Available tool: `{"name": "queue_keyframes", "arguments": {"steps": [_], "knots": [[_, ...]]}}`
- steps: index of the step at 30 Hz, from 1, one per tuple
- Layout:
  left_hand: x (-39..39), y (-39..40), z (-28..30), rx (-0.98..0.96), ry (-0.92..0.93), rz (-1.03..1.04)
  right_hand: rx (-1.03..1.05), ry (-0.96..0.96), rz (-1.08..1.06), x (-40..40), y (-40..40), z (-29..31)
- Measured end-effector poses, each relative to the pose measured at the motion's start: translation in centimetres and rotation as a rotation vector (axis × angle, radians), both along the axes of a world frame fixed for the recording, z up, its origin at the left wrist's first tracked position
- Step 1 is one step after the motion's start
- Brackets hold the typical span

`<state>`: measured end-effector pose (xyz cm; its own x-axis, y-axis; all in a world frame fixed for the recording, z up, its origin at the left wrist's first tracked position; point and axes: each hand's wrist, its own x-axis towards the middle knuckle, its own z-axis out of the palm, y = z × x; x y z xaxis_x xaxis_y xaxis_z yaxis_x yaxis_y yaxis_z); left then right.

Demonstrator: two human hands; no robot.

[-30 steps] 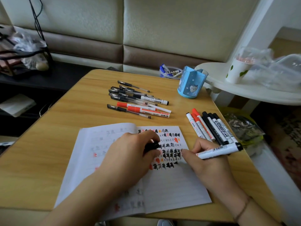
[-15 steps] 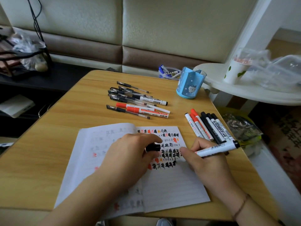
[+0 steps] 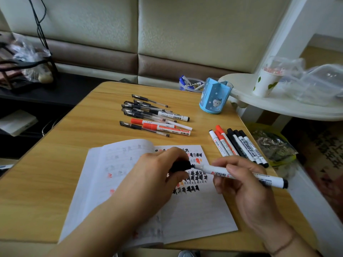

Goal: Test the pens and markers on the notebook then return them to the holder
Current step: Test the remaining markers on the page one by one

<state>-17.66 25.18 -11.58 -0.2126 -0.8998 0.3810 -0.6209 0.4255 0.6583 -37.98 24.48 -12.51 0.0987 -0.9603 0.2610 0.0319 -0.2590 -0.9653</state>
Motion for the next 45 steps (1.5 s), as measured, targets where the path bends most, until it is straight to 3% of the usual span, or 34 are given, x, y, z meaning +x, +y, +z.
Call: {"name": "queue_keyframes", "arguments": {"steps": [10,16,21,23,26,30,35,39,43,45], "knots": [[0.3,-0.3,-0.3,-0.055,0.019,-0.050,-0.003,-0.084,0.020,-0.2,-0.1,0.1],[-0.2,0.0,0.2,-0.006,0.057,-0.174,0.034,-0.012,0.151,-0.1,0.3,0.4],[-1.1,0.9,0.9,0.067,0.250,-0.212,0.044,-0.102,0.171,0.9,0.9,0.8],[-2.2,1.4,1.0,0.041,0.369,-0.087,-0.019,-0.102,0.141,1.9,1.5,1.0],[-3.7,1.9,1.3,-0.020,0.367,0.061,-0.152,-0.148,0.002,3.4,2.1,1.0],[-4.5,2.5,2.0,0.007,0.446,0.023,-0.334,-0.184,-0.180,4.3,2.8,0.7],[-4.4,2.8,2.4,0.057,0.451,-0.028,-0.575,-0.033,-0.229,4.5,3.2,0.2],[-4.0,2.7,2.9,0.023,0.466,-0.035,-0.574,-0.059,-0.142,4.4,2.6,0.5],[-2.4,1.5,2.9,-0.003,0.474,0.063,-0.632,0.184,-0.041,3.4,3.2,1.5],[-1.3,0.6,2.5,0.000,0.500,0.116,-0.619,0.209,-0.054,2.8,4.1,1.7]]}}
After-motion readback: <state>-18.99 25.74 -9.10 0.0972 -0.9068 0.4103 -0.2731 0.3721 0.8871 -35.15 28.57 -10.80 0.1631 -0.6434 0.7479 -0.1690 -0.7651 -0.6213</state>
